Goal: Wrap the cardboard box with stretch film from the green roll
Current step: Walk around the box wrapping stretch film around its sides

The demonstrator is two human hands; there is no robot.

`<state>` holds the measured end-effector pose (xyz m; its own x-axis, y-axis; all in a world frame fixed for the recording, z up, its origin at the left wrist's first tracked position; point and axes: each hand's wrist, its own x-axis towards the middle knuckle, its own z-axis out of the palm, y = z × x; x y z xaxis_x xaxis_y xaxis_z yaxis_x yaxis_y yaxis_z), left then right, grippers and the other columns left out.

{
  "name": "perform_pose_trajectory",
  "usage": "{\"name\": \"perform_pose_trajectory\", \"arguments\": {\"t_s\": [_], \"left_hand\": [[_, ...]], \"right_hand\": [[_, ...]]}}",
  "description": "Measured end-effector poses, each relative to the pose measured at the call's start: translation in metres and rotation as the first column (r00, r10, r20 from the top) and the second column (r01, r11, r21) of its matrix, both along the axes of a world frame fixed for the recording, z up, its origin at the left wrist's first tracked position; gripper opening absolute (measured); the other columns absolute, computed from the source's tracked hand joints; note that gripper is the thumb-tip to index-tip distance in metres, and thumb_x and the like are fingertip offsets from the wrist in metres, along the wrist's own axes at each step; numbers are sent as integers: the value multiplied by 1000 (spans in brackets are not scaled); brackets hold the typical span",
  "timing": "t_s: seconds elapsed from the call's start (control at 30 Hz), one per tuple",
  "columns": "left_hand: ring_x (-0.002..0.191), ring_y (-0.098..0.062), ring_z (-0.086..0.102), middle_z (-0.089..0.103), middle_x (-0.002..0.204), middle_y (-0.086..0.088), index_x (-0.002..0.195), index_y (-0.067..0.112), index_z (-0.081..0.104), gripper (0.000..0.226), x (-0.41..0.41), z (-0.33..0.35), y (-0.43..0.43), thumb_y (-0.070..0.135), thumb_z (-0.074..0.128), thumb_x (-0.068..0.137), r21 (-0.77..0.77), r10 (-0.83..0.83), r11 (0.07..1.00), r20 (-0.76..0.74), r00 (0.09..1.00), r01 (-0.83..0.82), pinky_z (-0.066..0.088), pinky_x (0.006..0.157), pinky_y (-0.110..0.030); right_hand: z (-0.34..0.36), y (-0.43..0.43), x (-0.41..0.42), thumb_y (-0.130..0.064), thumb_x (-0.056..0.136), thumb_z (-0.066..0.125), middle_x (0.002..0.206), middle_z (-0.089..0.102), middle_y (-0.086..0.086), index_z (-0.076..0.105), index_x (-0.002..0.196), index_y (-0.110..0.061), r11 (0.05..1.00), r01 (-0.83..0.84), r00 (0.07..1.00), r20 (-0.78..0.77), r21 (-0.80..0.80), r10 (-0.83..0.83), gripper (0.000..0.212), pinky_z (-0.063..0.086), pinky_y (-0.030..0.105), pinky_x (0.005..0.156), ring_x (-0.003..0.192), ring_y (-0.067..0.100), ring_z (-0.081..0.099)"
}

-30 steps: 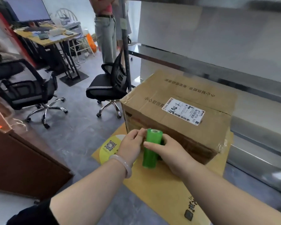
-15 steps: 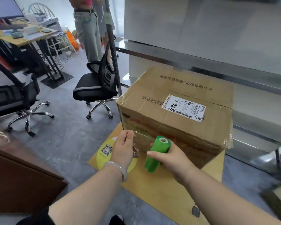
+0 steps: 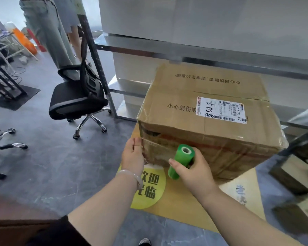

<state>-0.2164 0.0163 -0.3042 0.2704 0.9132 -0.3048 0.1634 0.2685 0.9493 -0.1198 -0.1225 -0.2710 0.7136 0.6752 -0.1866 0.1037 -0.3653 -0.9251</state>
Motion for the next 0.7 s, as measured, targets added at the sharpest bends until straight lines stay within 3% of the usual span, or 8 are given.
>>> {"name": "perform_pose_trajectory", "arguments": {"t_s": [0.1,0.2,0.3,0.47,0.53,0.6,0.7], "left_hand": [[71,-22,57,61,78,-5,85,24,59,32,8,-4,10,40,40,104,11,-20,1000,10,1000,20,58,77,-49],[73,-23,57,63,82,-6,82,25,59,33,10,-4,12,39,40,105,6,7,1000,46,999,-7,56,71,-45],[79,-25,62,68,91,-4,91,30,62,29,8,-8,17,44,40,103,-2,11,1000,38,999,-11,59,82,-54],[69,-24,58,59,75,-5,79,30,53,33,11,-12,22,57,46,96,-15,25,1000,25,999,-25,58,80,-60],[70,-24,57,57,75,-6,83,26,51,36,12,-11,23,60,50,94,-87,45,995,43,998,-41,58,82,-58],[68,-21,52,52,71,-4,86,18,49,54,8,-11,28,72,54,81,-157,15,987,36,999,-10,58,78,-50],[52,-16,35,36,58,2,75,19,41,60,0,-10,42,75,59,65,-235,-81,968,30,996,86,41,54,-32]], "right_hand": [[-3,6,-7,-36,73,80,104,60,-3,53,93,-38,997,77,995,68,11,-77,34,49,26,81,93,8,59],[-2,10,-11,-34,72,81,99,61,-4,56,90,-34,991,130,986,100,41,-133,30,46,18,73,88,4,59],[-3,12,-14,-35,70,82,93,63,-3,57,86,-31,986,158,979,124,48,-163,29,49,25,73,86,10,61],[-9,17,-16,-38,69,82,95,62,-2,55,86,-33,978,206,966,151,35,-209,32,51,31,77,88,12,60],[-10,18,-16,-38,69,82,95,62,-1,55,86,-32,977,212,964,158,35,-215,33,51,32,77,88,12,59],[-11,18,-16,-40,69,82,95,61,0,56,88,-30,977,210,966,145,31,-213,34,51,34,78,88,13,58],[-14,18,-15,-43,68,82,97,61,1,56,91,-29,978,209,968,139,20,-209,37,52,37,81,90,14,58]]}}
